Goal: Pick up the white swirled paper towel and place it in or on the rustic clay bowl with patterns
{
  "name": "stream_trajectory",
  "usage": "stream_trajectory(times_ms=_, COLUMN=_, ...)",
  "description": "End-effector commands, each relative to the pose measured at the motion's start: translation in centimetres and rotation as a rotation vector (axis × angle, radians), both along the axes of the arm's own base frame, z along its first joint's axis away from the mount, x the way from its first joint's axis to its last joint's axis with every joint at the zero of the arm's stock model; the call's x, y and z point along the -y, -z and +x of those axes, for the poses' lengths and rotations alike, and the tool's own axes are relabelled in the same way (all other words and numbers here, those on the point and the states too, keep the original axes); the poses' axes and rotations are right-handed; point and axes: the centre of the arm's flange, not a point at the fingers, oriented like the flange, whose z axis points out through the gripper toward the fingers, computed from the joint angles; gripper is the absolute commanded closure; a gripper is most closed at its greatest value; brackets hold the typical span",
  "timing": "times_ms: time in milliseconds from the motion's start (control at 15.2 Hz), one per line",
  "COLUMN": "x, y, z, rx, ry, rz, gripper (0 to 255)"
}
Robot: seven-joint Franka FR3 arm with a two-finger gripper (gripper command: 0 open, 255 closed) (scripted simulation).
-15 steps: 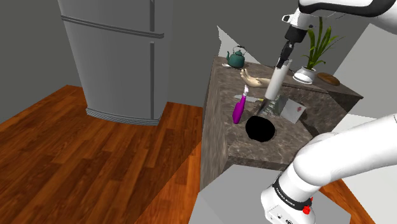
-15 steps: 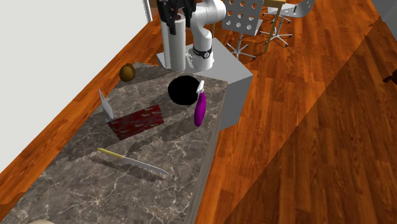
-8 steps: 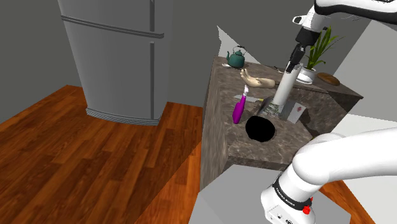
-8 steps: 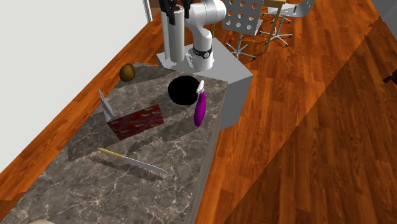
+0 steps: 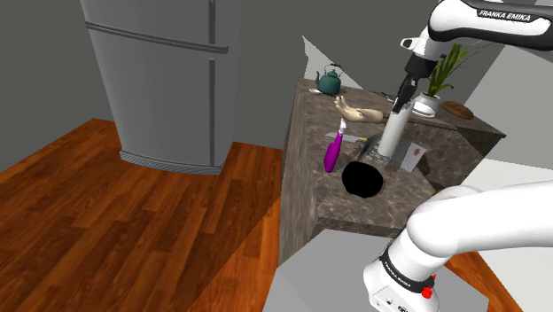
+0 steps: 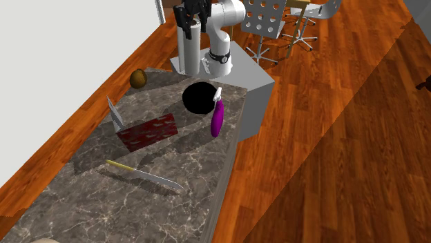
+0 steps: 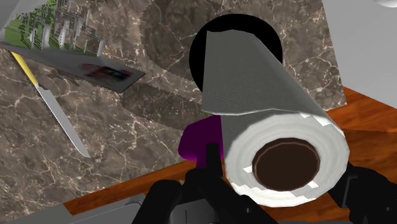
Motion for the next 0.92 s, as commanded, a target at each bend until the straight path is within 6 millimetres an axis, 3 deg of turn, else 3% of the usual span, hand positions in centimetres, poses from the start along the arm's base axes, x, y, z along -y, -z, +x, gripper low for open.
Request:
stream_trajectory(times_ms=0, x=-0.1, y=1.1, z=-0.1, rx=0.000, ry=0.000, rz=0.000, gripper=255)
stream_trajectory(times_ms=858, x=-0.1, y=8.0, z=-0.1, rx=0.000, ry=0.000, rz=0.000, gripper=255)
